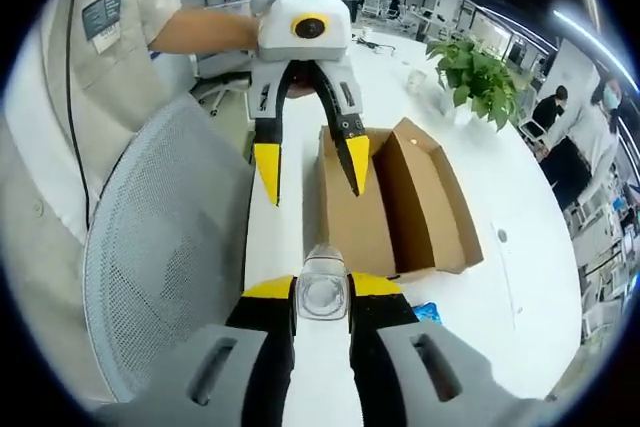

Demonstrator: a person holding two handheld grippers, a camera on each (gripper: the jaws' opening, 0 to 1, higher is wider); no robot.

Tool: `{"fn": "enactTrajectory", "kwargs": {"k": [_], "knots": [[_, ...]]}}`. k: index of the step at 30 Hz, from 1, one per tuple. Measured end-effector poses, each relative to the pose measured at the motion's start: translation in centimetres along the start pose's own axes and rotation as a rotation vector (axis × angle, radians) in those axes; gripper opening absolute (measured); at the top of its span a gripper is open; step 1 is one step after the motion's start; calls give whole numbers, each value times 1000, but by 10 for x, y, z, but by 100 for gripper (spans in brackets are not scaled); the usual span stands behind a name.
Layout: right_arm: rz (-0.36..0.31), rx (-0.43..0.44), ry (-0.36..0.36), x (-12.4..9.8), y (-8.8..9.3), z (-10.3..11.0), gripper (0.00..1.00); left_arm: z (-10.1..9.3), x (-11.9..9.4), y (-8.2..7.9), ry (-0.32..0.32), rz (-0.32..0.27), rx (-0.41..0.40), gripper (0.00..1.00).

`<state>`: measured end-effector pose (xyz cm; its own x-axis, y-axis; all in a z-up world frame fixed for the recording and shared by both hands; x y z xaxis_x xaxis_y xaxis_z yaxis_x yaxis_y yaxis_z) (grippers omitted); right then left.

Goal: Operate the shoe box by opening the lid, removing the specified soft item, and placing it in the target area until the item is outside and the box remains undamaged.

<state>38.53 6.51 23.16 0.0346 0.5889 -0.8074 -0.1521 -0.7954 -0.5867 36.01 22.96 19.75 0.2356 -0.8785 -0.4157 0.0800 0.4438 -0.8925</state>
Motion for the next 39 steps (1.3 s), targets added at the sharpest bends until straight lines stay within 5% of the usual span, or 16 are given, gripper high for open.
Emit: {"fn": "enactTrajectory", "kwargs": {"k": [8, 22, 39], "knots": [[24, -25, 57, -18, 4, -32, 16, -2, -20, 9, -85, 3, -85, 61], [96, -58, 135, -33, 17, -95, 16, -13, -51, 22, -223, 21, -142, 77], [262, -105, 111, -6, 46, -169, 17, -28, -84, 34, -349, 26, -217, 86]]}}
Point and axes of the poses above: the point that each gripper's makers call its tool centre point, and the gripper's own axes: x roughly forward along the fingers, z roughly to its left, y roughly out of its underside, the point moved 7 cm from there along -x, roughly backward along the fingers, and after that the axes turned 14 degrees about x, right-handed, at the moved point
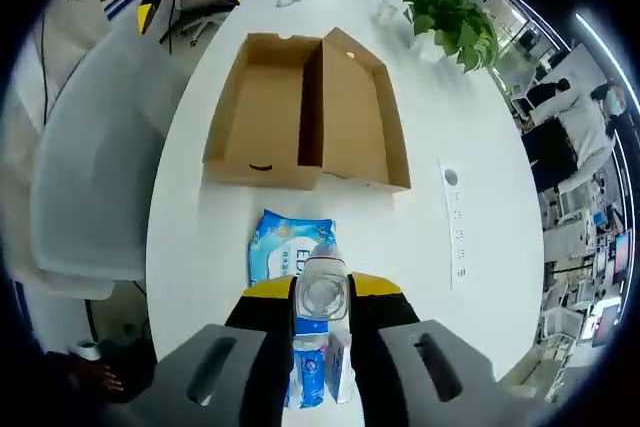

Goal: Operate the shoe box by opening the lid, removing the specified soft item, and placing it in the target area until the item is outside and the box remains undamaged.

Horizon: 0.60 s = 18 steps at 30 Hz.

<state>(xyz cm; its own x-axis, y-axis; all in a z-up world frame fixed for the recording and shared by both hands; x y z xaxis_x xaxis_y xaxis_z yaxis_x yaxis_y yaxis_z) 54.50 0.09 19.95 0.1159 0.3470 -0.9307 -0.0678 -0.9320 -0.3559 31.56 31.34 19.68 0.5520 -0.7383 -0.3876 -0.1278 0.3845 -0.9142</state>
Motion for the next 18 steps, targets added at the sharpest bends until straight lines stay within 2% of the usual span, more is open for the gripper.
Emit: {"fn": "enactTrajectory", "kwargs": {"k": [5, 9, 18], "knots": [[46, -19, 6, 14, 7, -21, 17, 0, -10, 2, -36, -11, -25, 90], [72, -5, 4, 28, 10, -33, 17, 1, -18, 7, -64, 4, -33, 91], [116, -9, -14, 53, 15, -49, 17, 5, -29, 11, -117, 11, -47, 95]]}}
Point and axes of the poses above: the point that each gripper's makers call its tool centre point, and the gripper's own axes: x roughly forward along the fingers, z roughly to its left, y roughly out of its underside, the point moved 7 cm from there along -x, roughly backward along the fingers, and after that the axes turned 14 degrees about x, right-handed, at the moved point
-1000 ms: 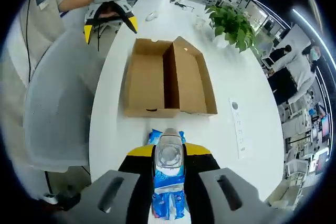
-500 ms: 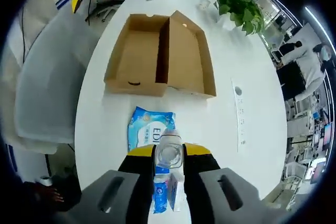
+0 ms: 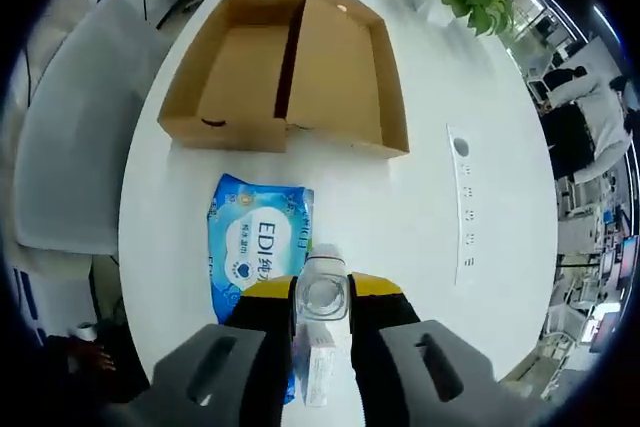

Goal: Operate the shoe box by opening the lid, removing the specified soft item, and placing it in the target area until the item is outside and the box remains undamaged.

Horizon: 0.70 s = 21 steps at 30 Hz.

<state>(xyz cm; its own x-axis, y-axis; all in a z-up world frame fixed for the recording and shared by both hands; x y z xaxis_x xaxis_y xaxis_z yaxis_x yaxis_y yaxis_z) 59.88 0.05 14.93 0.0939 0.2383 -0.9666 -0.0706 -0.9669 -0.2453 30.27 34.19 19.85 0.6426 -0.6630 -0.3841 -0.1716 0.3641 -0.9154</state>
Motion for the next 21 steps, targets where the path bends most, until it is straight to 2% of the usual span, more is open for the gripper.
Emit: {"fn": "enactTrajectory", "kwargs": {"k": [5, 14, 21], "knots": [[27, -8, -29, 14, 1, -2, 17, 2, -3, 0, -25, -9, -11, 100], [82, -27, -46, 36, 9, -6, 17, 2, -7, 1, -51, -7, -17, 100], [69, -6, -62, 37, 7, -8, 17, 0, -7, 7, -52, 10, -37, 98]]}}
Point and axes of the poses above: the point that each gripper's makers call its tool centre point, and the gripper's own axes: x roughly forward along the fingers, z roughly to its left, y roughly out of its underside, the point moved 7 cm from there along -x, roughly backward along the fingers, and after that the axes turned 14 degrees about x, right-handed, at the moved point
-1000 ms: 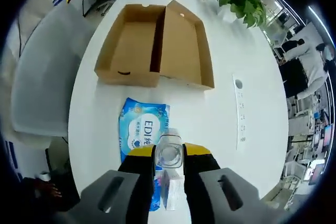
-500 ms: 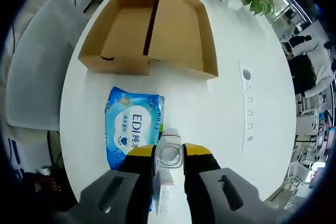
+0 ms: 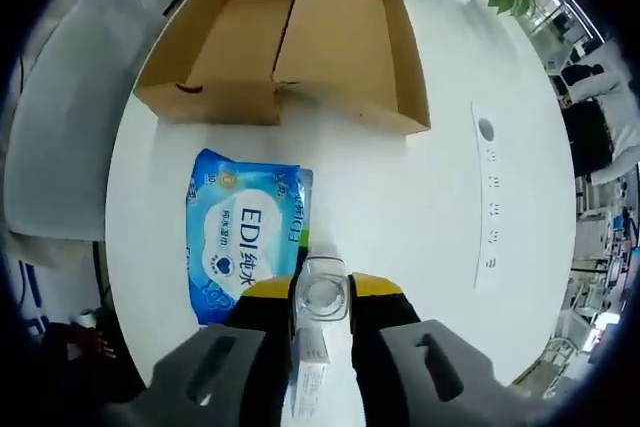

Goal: Operate the shoe box by opening the lid, removing the specified soft item, and placing it in the target area until the item is outside and the box remains undamaged.

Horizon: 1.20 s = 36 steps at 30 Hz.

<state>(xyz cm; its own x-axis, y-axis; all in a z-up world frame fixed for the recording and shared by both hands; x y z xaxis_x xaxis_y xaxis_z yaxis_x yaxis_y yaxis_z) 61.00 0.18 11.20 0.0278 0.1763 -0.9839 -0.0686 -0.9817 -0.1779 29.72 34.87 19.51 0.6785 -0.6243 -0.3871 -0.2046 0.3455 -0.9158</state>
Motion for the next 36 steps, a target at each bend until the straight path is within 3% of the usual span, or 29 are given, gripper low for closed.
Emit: {"fn": "enactTrajectory", "kwargs": {"k": [23, 36], "knots": [[-13, 18, 4, 0, 5, -5, 18, 3, 3, 5, -3, 19, -18, 98], [-35, 44, 23, -5, 6, -8, 23, 10, 4, 11, -20, 37, -40, 96]]}}
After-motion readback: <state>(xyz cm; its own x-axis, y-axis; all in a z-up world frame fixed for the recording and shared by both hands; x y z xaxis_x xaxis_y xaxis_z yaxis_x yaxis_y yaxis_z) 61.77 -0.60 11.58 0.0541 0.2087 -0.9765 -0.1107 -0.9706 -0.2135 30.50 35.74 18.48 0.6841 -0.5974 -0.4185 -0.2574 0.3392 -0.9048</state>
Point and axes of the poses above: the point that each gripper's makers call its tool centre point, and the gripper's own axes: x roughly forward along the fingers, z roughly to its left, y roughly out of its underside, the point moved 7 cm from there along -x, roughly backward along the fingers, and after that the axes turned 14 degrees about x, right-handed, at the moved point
